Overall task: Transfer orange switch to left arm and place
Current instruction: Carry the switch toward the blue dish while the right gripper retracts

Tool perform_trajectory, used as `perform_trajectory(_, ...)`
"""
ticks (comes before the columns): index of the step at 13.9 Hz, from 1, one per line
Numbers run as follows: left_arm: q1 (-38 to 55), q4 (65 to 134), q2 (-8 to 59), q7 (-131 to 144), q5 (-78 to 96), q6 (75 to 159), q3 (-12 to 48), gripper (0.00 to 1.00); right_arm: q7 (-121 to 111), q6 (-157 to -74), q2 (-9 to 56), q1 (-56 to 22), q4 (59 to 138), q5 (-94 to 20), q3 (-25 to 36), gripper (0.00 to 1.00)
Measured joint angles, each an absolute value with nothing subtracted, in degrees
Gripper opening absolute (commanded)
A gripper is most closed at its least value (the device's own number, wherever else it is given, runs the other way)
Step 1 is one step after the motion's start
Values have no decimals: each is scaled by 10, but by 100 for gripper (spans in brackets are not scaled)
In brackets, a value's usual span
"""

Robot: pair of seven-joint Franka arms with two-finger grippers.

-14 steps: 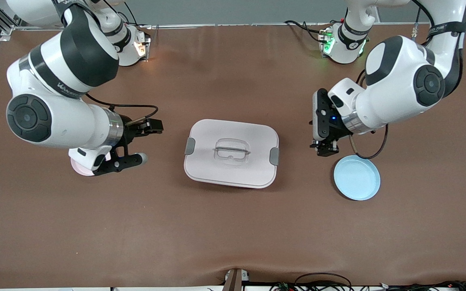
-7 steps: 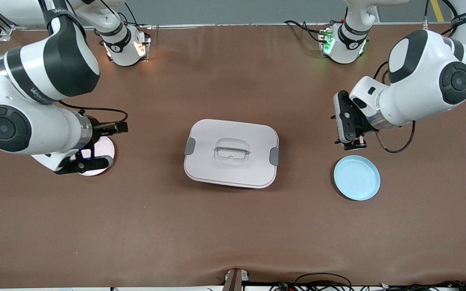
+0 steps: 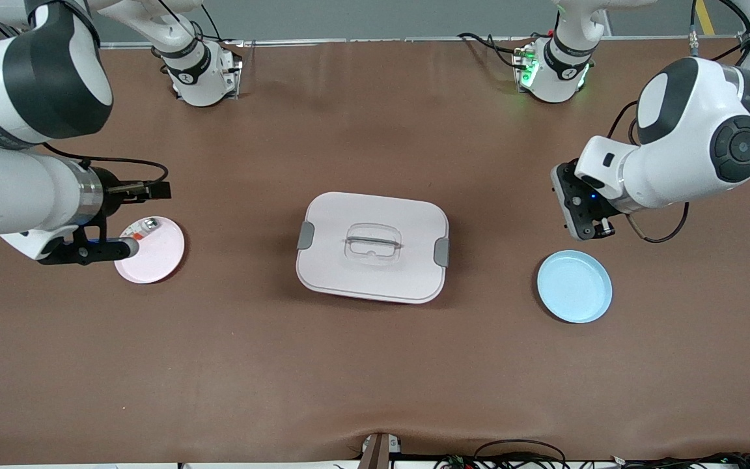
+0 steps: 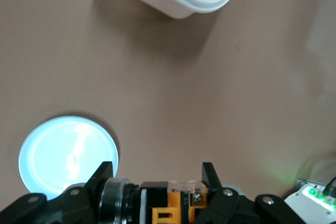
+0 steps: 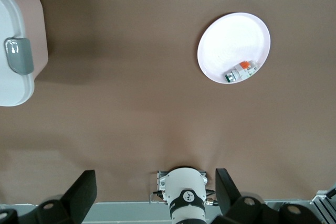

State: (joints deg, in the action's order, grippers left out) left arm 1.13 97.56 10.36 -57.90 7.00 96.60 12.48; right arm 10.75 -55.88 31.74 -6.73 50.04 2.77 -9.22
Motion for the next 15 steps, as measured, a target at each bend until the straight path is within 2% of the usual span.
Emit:
perform_trajectory(3,1,976,101,-544,48,959,124,66,108,-558,309,-64,522,28,-92,100)
perform_trajectory(5,0,976,97,-502,36,952,124,40,108,-560,306,-63,534,28,-92,100)
perform_trajectory(6,-1,976,94,-481,33,949,124,37,108,-566,304,-59,542,27,-92,100)
perform_trajectory(10,-27,976,93,-428,32,941,124,38,107,-639,260,-12,634,5,-93,100)
perform_trajectory(15,-50,966,111,-350,3,948,121,38,108,-774,136,4,814,-1,-98,100)
